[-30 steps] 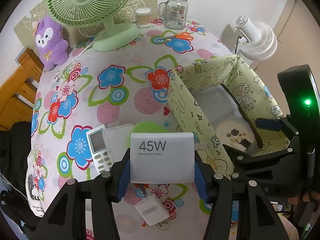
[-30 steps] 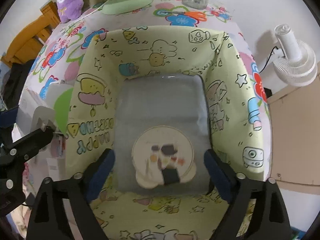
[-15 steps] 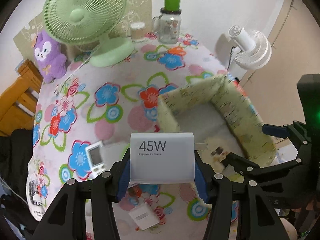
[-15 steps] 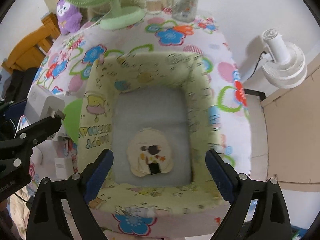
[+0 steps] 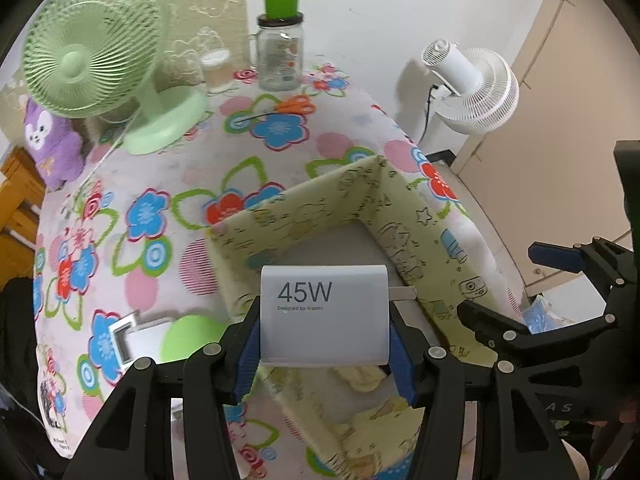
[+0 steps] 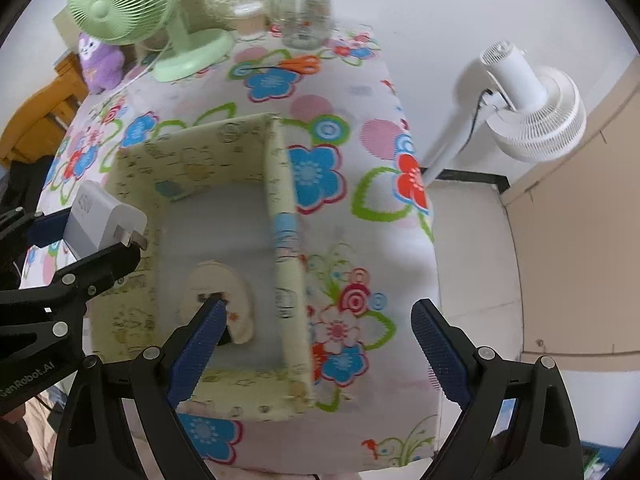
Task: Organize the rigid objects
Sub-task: 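Lower the wall charger with the left gripper into the fabric box and release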
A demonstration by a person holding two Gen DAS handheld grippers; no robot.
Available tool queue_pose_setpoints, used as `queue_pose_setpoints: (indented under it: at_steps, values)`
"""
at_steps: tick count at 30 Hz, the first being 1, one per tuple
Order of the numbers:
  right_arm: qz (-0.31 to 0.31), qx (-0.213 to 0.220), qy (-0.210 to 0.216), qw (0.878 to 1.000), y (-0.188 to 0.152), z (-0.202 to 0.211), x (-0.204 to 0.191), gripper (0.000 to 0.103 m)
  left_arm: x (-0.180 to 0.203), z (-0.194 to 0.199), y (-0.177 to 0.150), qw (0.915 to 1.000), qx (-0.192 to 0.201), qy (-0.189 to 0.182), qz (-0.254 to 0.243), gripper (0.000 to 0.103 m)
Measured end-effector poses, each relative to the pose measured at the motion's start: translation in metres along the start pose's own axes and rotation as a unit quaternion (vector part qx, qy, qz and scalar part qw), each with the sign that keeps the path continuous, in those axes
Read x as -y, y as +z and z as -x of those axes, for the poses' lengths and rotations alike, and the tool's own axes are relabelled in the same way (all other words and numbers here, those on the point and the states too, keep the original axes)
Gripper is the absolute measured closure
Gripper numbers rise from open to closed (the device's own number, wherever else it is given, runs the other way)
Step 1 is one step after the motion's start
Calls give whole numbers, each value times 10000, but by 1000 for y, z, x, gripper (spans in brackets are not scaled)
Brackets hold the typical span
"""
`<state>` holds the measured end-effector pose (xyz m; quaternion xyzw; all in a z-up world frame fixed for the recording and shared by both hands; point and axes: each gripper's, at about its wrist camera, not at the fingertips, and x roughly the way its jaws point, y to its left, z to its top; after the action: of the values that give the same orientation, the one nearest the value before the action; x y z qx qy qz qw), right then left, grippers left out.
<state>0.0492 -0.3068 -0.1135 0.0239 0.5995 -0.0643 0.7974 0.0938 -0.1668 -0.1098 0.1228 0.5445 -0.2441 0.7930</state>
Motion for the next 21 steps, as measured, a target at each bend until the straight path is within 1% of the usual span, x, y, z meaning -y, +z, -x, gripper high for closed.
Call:
queue_pose_setpoints:
  at_steps: [6, 10, 14, 15, 18, 21]
  values:
    - [-251, -117, 29, 9996, 2, -12, 18, 8, 10, -28, 6, 9996, -261, 70, -45, 46]
    - [-174, -213, -19, 9996, 4, -22, 18, 8, 11, -46, 8, 9990, -449, 46, 27, 46]
    - [-135, -245, -5, 9996, 5, -25, 20, 8, 12, -57, 11, 9985, -534, -36, 77, 46]
    - [-138, -256, 30, 9996, 5, -26, 21, 8, 13, -60, 12, 9986, -534, -2, 54, 46]
    - [-155, -294, 87, 9994, 5, -27, 21, 8, 17, -64, 14, 9984, -490, 251, -107, 46]
    - [-139, -352, 113, 9992, 5, -30, 18, 8, 16, -67, 15, 9981, -492, 346, -147, 46]
